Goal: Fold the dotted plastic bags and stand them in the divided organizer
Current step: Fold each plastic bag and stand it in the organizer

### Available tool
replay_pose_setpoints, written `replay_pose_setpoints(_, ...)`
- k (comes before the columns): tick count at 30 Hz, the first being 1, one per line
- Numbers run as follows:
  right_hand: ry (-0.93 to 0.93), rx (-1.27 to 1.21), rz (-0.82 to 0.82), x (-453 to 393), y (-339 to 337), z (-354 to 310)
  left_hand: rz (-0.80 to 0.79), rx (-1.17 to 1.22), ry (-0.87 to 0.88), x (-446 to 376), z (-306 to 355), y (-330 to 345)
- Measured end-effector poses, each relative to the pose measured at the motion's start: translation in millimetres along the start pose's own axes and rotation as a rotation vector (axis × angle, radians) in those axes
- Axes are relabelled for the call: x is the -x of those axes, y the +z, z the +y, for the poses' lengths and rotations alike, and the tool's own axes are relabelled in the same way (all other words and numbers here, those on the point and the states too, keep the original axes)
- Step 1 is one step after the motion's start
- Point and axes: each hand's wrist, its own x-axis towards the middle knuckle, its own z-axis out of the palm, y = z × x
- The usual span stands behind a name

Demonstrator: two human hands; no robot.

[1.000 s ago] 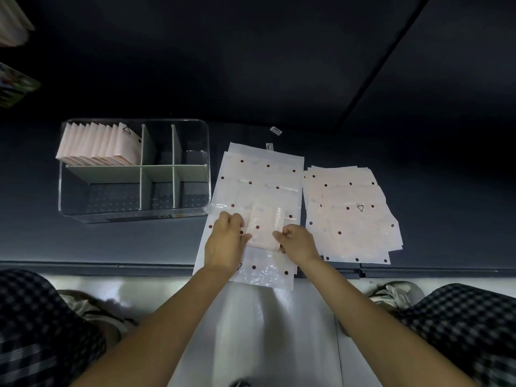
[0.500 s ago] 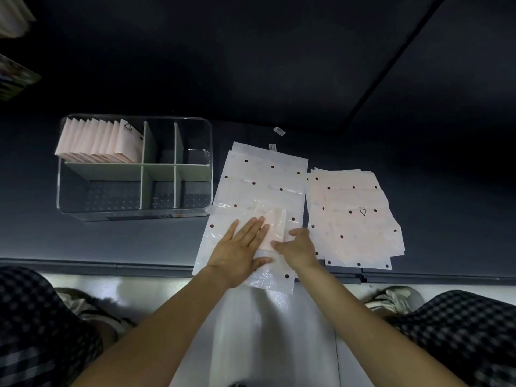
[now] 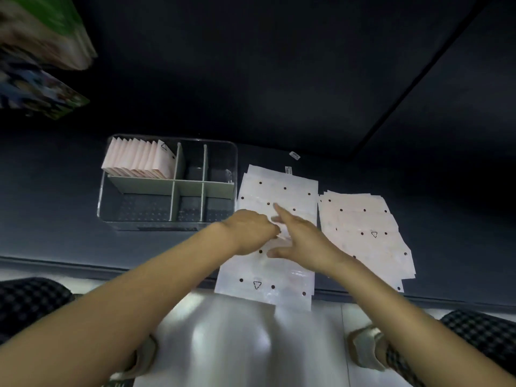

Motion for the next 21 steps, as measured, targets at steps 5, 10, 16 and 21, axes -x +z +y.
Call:
replay_pose_setpoints(5,0.005,-0.201,-0.059,-26.2,-8.7,-43.2,0.001,0.255,0.027,39.0,-40.8,-53.9)
replay_pose_setpoints(10,0.088,-0.546,-0.108,-60.0,-17.3,-82.7,0.368,0.712,-0.215,75.6,-120.3,-53.0)
replay_pose_setpoints(16,0.307,-1.04,0.022,-134.3,-24.5,-128.1,0.406,0.171,-0.637,96.2,-182.9,13.1)
replay_pose_setpoints(21,0.405,-1.007,0.047,-190.4,-4.6,-163.5,0.51,0.104,-0.623,97.1,-190.9,29.3)
